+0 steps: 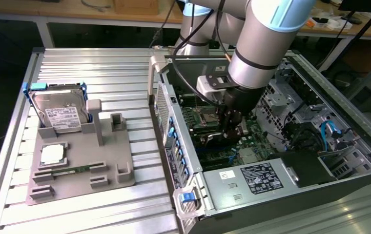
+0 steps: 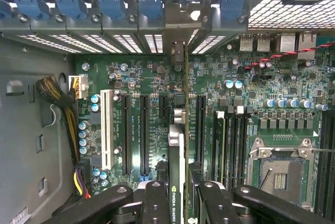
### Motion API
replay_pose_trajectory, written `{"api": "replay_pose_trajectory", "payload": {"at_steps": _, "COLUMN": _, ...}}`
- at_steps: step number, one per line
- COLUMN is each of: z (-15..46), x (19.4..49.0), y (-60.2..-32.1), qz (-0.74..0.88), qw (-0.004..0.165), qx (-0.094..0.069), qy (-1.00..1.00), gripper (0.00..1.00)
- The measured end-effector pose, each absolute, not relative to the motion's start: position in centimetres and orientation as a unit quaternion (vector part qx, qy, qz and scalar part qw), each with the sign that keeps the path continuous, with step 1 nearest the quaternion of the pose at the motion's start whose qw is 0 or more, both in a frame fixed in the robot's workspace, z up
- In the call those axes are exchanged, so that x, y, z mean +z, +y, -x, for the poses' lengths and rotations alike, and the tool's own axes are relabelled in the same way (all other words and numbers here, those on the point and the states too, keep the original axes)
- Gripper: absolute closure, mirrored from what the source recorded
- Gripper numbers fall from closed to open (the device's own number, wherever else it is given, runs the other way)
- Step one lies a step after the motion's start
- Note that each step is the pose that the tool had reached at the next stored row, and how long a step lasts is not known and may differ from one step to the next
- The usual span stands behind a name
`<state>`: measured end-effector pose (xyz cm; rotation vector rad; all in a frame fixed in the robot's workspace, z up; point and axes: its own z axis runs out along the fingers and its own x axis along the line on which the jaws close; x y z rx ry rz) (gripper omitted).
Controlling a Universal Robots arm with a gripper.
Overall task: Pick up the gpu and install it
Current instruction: 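Insert the gpu into the slot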
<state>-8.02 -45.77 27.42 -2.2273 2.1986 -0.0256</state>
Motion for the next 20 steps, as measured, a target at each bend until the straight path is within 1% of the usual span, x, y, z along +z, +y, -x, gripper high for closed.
{"api": "replay_pose_trajectory", "payload": {"at_steps": 20, "z": 8.26, "x": 27.19, "y": -45.76, "qz": 0.711, "qw": 0.006, "qx": -0.008, "qy": 0.703, "gripper": 0.73}}
